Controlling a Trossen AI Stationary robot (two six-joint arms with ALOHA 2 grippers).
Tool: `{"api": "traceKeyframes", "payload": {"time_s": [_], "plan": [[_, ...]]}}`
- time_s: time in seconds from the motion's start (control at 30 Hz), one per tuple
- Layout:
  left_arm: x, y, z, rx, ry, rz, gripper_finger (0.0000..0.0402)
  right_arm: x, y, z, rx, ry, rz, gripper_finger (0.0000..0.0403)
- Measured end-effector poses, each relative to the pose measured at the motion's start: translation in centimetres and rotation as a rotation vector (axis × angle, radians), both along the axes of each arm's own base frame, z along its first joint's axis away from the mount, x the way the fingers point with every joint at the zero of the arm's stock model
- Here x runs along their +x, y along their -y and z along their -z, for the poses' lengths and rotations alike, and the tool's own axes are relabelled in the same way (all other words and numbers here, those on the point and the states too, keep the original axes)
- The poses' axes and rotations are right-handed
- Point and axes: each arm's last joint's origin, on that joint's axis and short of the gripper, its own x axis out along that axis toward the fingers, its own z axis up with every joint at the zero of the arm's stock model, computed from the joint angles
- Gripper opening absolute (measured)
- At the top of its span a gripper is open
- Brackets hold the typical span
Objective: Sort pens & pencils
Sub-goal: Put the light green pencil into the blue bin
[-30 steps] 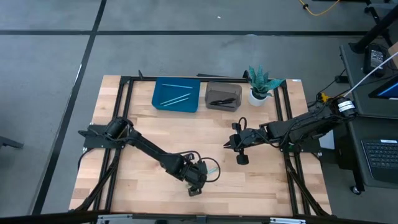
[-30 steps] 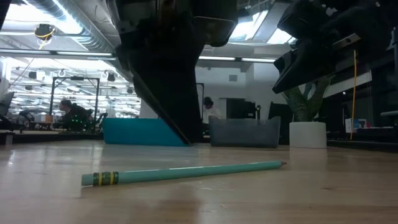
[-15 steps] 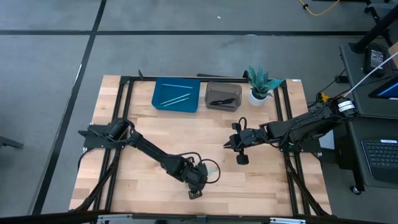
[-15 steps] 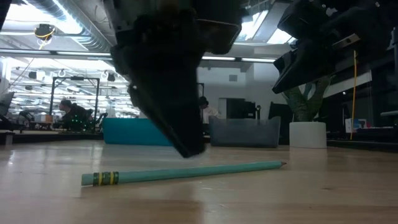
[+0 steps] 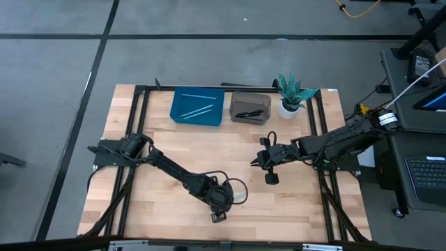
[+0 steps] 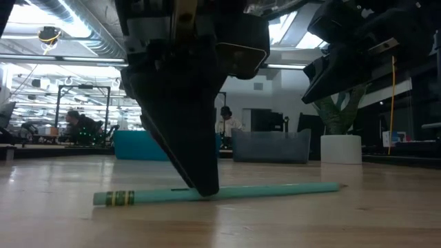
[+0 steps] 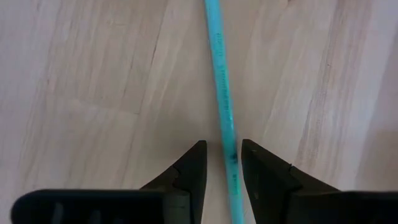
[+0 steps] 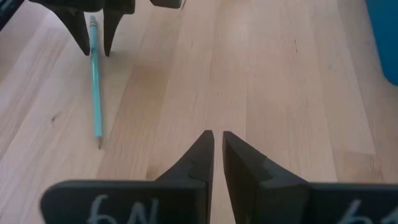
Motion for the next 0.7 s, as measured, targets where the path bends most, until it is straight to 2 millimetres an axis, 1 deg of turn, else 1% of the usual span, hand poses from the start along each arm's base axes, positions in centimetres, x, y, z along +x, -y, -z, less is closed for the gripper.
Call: {"api": "traceKeyframes", "payload": {"time_s": [0.37, 0.67, 0.7], "plan": [[0.1, -0.2, 1.1, -0.028, -0.055, 0.014, 0.0094, 0.0, 0.0, 0.0, 0.000, -0.001, 0.000, 0.0037], [0.1, -0.4, 1.2, -0.027, -0.054, 0.011, 0.0094, 0.0, 0.0, 0.0, 0.001, 0.002, 0.000, 0.0037], [0.2, -0.3, 1.4, -0.022, -0.058, 0.010, 0.0094, 0.0, 0.0, 0.0, 0.001, 0.002, 0.000, 0.0037]]}}
